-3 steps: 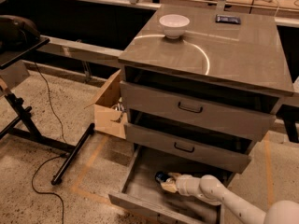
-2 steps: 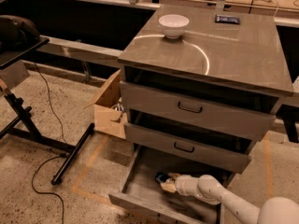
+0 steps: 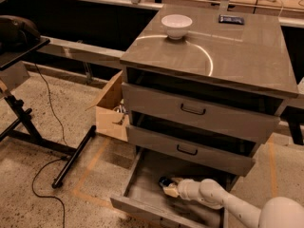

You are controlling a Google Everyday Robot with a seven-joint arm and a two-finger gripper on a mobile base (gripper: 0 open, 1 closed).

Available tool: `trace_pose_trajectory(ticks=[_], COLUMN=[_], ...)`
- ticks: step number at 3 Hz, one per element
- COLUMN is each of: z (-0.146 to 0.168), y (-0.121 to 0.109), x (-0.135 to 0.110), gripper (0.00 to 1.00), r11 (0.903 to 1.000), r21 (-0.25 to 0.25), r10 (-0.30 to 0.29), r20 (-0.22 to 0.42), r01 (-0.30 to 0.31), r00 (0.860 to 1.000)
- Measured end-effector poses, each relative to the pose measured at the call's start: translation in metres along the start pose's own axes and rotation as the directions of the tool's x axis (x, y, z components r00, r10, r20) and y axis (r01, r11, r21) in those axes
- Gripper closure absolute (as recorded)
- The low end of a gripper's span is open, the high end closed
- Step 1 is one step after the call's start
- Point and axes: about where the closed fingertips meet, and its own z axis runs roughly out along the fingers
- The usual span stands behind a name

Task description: Place pepsi can into bottom drawer

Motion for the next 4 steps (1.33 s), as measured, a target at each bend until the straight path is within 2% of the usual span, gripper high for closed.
trace_pose_trajectory(ticks=[2,3,4], z=[-0.013,-0.034,-0.07], y=[-0.001,-0.008,-0.023], x=[0.004,0.002,-0.002], gripper=[0.12,0.0,0.19], r11=[0.9994,0.9962,0.9863], r21=[0.029,0.08,0.161], r10=[0.021,0.038,0.047], r20=[-0.027,-0.041,-0.047], r01=[-0.02,-0.035,-0.039], r00=[0.999,0.998,0.998])
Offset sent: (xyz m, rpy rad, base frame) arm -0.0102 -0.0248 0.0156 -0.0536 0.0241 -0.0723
